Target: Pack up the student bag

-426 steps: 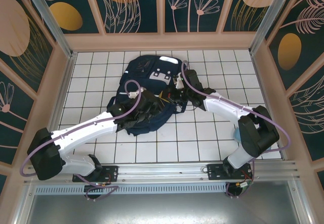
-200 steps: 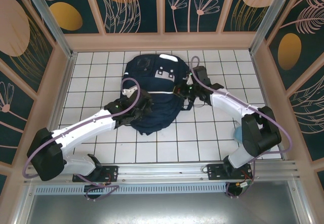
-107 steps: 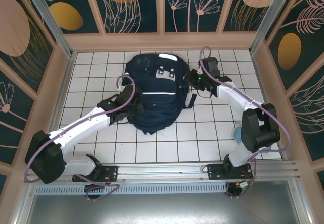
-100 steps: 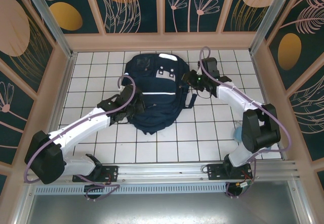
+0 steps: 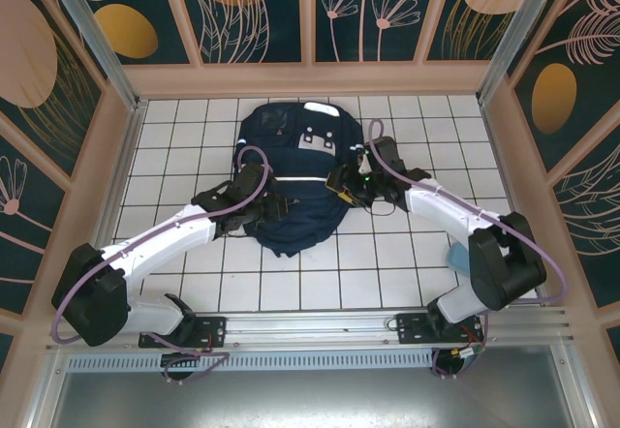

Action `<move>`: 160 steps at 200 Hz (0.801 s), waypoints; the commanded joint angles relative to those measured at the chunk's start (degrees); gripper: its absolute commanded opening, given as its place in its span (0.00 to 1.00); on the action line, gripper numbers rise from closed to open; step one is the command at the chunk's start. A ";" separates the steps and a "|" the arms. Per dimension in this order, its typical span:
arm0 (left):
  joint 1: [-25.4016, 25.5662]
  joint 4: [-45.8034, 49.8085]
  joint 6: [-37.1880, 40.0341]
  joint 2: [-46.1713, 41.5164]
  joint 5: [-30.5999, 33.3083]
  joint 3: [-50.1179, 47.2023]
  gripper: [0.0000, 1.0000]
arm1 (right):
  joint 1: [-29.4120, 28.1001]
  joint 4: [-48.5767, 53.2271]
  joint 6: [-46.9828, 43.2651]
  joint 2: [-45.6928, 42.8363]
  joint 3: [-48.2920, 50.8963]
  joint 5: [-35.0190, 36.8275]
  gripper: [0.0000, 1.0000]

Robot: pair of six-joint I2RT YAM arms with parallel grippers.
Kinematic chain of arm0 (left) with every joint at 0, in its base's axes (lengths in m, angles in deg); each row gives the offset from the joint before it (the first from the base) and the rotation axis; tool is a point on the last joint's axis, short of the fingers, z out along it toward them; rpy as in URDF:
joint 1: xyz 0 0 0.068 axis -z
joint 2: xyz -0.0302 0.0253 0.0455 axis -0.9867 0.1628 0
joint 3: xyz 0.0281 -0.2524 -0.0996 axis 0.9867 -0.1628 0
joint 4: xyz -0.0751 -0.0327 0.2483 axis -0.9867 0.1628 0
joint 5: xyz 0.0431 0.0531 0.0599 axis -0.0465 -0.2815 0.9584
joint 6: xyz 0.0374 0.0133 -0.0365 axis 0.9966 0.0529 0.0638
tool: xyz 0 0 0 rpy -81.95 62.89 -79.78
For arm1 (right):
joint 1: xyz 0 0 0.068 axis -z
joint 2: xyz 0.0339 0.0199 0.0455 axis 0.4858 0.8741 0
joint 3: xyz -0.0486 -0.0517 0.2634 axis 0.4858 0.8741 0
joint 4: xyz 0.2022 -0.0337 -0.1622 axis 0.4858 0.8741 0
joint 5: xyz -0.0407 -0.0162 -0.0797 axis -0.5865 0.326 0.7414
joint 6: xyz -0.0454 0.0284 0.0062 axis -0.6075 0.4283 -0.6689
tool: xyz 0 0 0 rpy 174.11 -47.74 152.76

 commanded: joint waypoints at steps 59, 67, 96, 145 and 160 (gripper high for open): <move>0.24 -3.79 6.54 1.43 -1.71 1.21 0.42 | -0.93 -8.77 3.92 1.16 -1.17 -4.38 0.22; 0.24 -4.30 7.33 1.47 -2.00 1.21 0.44 | -0.74 -8.98 4.17 0.23 -1.31 -4.01 0.20; 0.22 -5.92 9.58 1.92 -2.37 1.41 0.49 | 0.37 -10.47 5.01 -2.43 -1.35 -2.84 0.16; 0.24 -3.64 13.12 5.19 3.21 3.82 0.54 | 1.27 -10.23 5.21 -2.39 -3.00 -2.79 0.23; 0.24 -3.67 13.59 6.19 3.51 4.13 0.54 | 1.33 -8.94 5.19 -1.78 -3.48 -1.95 0.31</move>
